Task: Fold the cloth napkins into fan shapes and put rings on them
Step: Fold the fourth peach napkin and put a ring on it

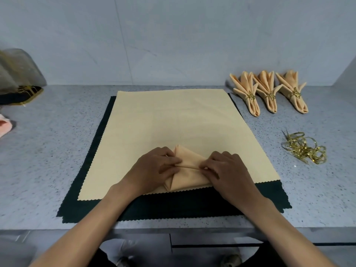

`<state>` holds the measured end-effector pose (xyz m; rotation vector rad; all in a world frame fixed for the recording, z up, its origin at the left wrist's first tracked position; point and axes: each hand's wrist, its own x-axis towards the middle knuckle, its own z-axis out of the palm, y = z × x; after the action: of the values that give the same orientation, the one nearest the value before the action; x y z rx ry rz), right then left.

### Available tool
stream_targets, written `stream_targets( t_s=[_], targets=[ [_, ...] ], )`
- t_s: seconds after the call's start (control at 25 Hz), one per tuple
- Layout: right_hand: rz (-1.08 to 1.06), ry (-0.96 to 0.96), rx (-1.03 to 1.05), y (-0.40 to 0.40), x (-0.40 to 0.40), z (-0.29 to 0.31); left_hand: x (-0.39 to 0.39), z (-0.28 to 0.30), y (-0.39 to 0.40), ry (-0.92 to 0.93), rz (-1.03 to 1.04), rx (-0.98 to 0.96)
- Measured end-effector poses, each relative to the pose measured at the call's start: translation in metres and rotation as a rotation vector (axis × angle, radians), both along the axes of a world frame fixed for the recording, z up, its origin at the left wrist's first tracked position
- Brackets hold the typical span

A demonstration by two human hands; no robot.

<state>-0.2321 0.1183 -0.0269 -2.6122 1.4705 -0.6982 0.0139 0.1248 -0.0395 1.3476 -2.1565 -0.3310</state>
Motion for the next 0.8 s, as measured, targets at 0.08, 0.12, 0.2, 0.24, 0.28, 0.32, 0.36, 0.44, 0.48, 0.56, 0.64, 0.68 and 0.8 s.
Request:
stream_targets(
  t_s=[0.08,0.12,0.2,0.24,0.28,0.32,0.36,0.44,0.48,0.56,0.64,0.68,0.8],
  targets=[
    [0.012,-0.022,0.031,0.000,-0.001,-0.001,-0.001,0.000,0.000,-0.095,-0.007,-0.111],
    [0.011,-0.031,0.040,0.000,-0.002,-0.002,-0.002,0.000,0.000,-0.154,-0.021,-0.204],
    [-0.002,-0.044,0.048,0.001,-0.002,-0.002,-0.002,-0.003,0.001,-0.236,-0.081,-0.364],
    [-0.009,-0.047,0.056,0.001,-0.001,-0.003,-0.002,-0.004,0.001,-0.235,-0.112,-0.390],
    [-0.015,-0.049,0.073,0.001,-0.001,-0.002,-0.002,-0.004,0.002,-0.209,-0.122,-0.369],
    [-0.021,-0.055,0.094,0.000,-0.001,-0.002,-0.001,-0.004,0.003,-0.168,-0.112,-0.317],
    [-0.027,-0.065,0.108,-0.001,-0.001,-0.001,0.001,-0.004,0.004,-0.135,-0.098,-0.263],
    [-0.036,-0.064,0.132,-0.002,-0.001,0.003,0.003,-0.003,0.004,-0.167,-0.105,-0.207],
    [-0.032,-0.031,0.128,-0.003,0.000,0.005,0.003,-0.002,0.003,-0.217,-0.124,-0.210],
    [0.012,0.035,0.100,-0.004,0.008,0.008,0.003,0.002,0.005,-0.287,-0.145,-0.217],
    [0.067,-0.014,0.113,-0.003,0.017,0.007,0.008,0.006,0.011,-0.314,-0.161,-0.166],
    [0.070,-0.066,0.133,-0.003,0.021,0.005,0.011,0.007,0.015,-0.337,-0.183,-0.114],
    [0.032,-0.159,0.187,-0.008,0.023,0.002,0.020,0.010,0.024,-0.447,-0.225,0.024]
  ],
)
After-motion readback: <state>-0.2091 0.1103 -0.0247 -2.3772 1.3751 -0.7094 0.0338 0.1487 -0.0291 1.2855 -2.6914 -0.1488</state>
